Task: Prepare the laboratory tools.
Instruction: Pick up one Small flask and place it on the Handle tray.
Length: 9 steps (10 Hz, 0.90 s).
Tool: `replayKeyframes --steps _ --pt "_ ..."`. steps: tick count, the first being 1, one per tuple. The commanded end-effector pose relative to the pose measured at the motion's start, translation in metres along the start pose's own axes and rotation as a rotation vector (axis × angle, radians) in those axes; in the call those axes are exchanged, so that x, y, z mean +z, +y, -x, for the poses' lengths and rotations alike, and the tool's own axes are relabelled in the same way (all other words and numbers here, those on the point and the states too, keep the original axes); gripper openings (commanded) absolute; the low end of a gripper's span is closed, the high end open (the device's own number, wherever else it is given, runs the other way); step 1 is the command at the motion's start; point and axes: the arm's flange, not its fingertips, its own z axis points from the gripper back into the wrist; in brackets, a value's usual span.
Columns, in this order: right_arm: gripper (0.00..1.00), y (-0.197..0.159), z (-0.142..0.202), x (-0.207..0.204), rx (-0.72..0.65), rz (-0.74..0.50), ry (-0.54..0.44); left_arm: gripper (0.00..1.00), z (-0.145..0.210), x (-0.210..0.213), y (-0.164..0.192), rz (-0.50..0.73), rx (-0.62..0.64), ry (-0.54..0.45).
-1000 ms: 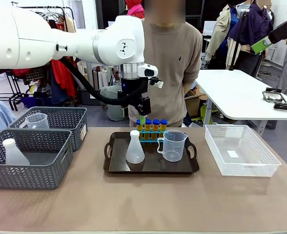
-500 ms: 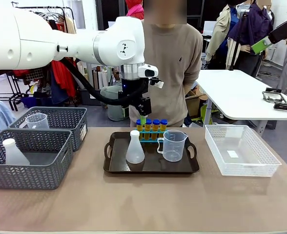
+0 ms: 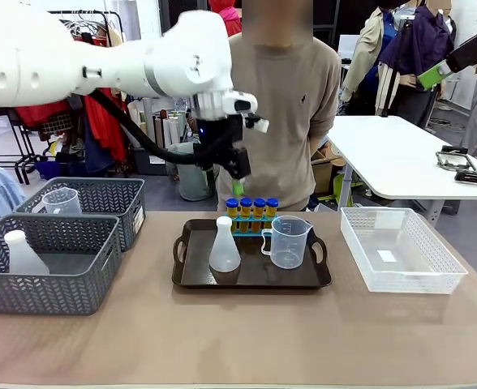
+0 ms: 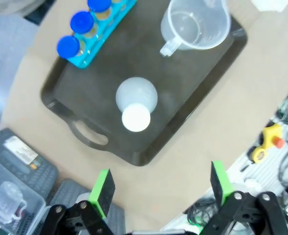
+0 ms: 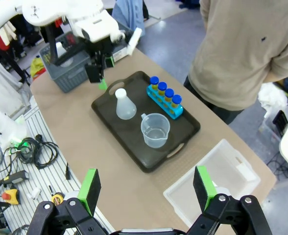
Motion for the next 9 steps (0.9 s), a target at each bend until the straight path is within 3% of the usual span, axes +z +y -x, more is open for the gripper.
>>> replayKeyframes --steps 1,5,9 --pt "1.0 0.001 0.0 0.0 0.006 -0.015 -0.013 1.0 0.035 0.045 0.015 0.063 -0.081 -0.118" --pt "1.0 0.001 0.0 0.0 0.006 -0.015 -0.013 1.0 0.092 0.142 0.03 0.191 -0.291 -0.34" --pt "1.0 0.001 0.0 0.0 0.006 -0.015 -0.013 1.0 0.137 0.198 0.05 0.127 -0.351 -0.532"
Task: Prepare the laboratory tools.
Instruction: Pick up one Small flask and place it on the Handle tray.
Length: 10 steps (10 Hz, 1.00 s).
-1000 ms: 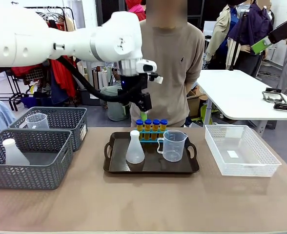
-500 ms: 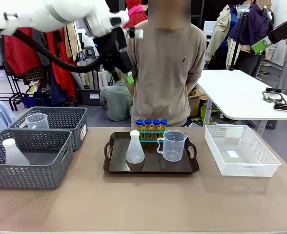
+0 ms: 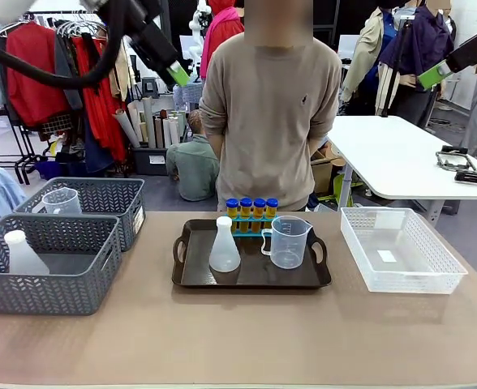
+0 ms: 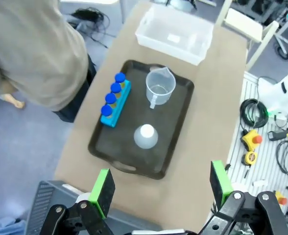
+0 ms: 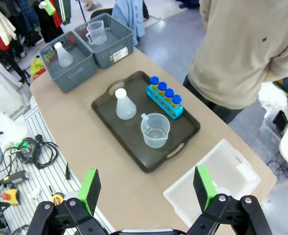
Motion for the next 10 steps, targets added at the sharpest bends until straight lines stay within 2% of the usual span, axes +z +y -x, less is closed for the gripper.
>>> replayKeyframes --steps 1,4,7,8,9,10 --pt "1.0 0.001 0.0 0.0 0.006 -0.015 -0.013 1.0 0.023 0.009 -0.007 -0.024 -0.061 -0.103" --pt "1.0 0.001 0.0 0.0 0.006 -0.015 -0.013 1.0 0.038 0.029 -0.019 -0.02 -0.095 -0.201" --pt "1.0 0.001 0.0 0.0 0.006 -0.015 -0.013 1.0 0.04 0.033 -0.02 -0.062 -0.093 -0.221" --pt "1.0 0.001 0.0 0.0 0.006 -0.015 -0.013 1.0 0.037 0.027 -0.018 -0.128 -0.062 -0.192" --pt "1.0 0.001 0.0 0.0 0.006 -0.015 -0.013 1.0 0.028 0.038 -0.016 -0.046 -0.077 -0.181" --pt "1.0 0.001 0.0 0.0 0.006 -0.015 -0.013 1.0 0.028 0.038 -0.016 -0.046 -0.077 -0.181"
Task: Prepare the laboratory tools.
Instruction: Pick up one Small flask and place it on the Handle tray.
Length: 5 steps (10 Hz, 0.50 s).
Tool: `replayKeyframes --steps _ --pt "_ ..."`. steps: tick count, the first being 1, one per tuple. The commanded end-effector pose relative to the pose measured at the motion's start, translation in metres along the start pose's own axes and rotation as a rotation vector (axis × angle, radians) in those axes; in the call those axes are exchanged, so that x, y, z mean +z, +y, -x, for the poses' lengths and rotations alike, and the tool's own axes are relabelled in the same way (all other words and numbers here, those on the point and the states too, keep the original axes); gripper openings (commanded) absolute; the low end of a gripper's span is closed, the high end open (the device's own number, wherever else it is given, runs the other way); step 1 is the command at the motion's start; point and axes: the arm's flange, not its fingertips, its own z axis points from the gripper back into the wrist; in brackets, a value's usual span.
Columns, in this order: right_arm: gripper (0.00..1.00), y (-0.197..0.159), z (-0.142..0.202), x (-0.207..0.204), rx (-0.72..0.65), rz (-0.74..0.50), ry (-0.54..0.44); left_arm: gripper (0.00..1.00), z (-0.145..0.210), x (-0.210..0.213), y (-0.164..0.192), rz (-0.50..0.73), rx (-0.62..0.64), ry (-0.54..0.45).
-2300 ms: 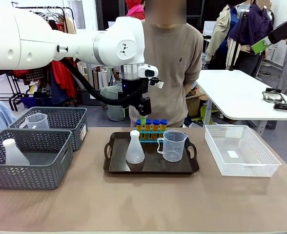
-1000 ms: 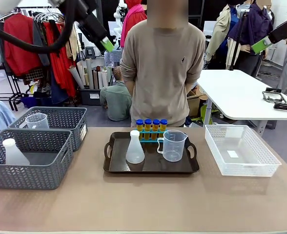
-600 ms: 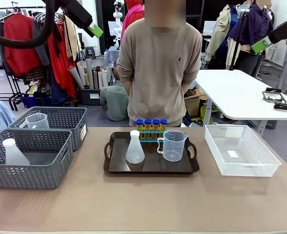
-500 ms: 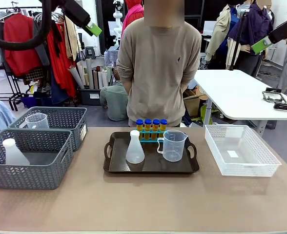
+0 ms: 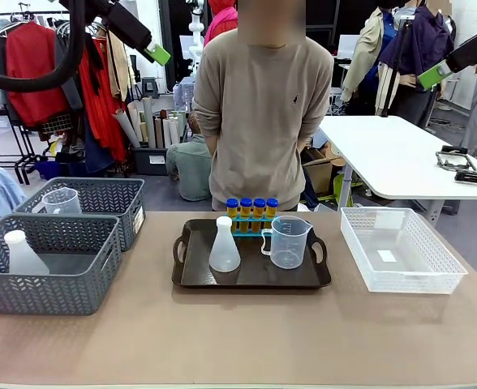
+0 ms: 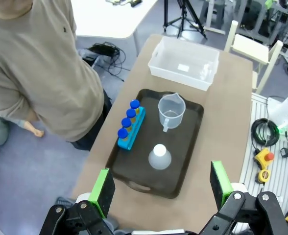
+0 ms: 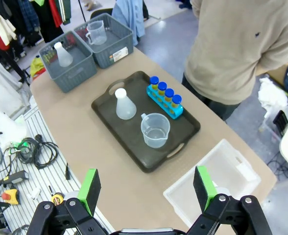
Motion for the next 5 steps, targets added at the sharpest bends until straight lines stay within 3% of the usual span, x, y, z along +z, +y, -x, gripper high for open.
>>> replayKeyframes --steps 1,5 --pt "1.0 0.0007 0.0 0.0001 0.006 -0.015 -0.013 1.0 -0.0002 0.0053 -0.0005 0.02 0.001 0.004" --pt "1.0 0.0007 0.0 0.0001 0.006 -0.015 -0.013 1.0 -0.0002 0.0053 -0.0005 0.02 0.001 0.004"
